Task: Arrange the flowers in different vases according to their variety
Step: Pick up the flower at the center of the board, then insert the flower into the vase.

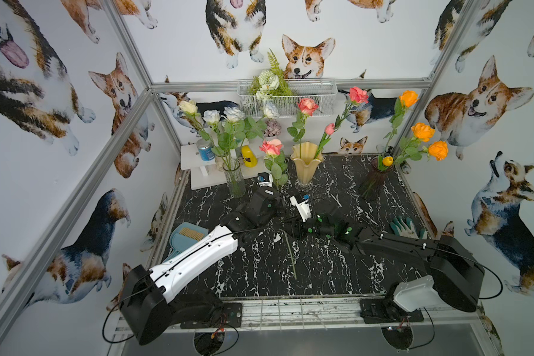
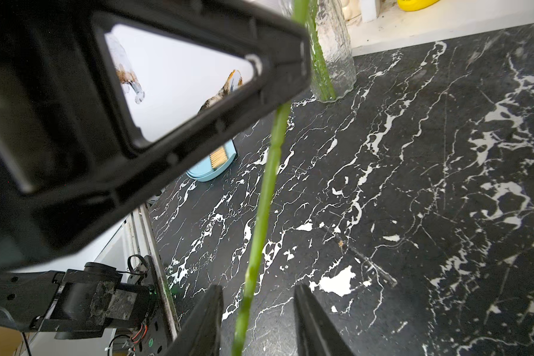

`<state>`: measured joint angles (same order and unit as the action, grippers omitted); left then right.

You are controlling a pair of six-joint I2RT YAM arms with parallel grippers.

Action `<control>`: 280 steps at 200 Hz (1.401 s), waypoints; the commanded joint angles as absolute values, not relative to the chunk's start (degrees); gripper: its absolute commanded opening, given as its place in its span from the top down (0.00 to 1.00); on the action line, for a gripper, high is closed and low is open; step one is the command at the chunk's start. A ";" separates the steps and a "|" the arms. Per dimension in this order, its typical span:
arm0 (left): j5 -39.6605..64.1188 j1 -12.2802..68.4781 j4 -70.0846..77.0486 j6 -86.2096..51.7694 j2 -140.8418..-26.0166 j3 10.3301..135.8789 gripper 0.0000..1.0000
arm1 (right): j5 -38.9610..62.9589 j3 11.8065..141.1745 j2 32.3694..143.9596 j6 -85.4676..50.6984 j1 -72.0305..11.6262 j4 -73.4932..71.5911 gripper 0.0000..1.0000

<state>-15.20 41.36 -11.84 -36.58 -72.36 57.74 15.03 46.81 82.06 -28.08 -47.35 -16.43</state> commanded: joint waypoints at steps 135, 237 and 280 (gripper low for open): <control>-17.08 41.07 -11.90 -34.85 -68.19 55.30 0.05 | 10.34 50.10 80.16 -23.67 -45.14 -14.03 1.00; -14.84 32.99 -12.57 -30.63 -65.13 45.94 0.00 | 3.43 76.99 85.73 -8.66 -31.68 -7.12 1.00; -13.56 31.49 -11.82 -29.82 -64.82 44.44 0.00 | -0.05 92.32 95.63 -3.69 -28.55 -9.97 1.00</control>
